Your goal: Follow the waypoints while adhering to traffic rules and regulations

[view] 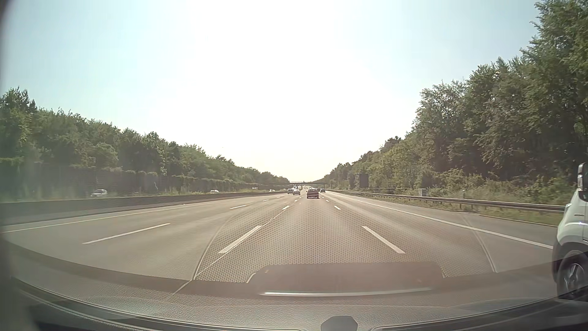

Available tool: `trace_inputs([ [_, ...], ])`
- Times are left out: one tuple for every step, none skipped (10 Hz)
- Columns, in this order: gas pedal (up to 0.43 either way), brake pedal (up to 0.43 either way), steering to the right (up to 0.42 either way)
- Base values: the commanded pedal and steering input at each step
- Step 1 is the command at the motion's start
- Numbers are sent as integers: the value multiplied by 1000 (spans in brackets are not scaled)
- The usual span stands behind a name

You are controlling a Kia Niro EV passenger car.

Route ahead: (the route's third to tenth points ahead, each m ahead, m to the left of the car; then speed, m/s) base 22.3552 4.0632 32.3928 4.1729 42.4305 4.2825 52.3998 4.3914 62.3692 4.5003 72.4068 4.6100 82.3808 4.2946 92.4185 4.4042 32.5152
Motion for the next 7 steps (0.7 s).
trace_inputs([
  [110,30,1],
  [110,24,1],
  [110,30,1],
  [110,30,1],
  [110,30,0],
  [118,30,1],
  [118,30,1],
])
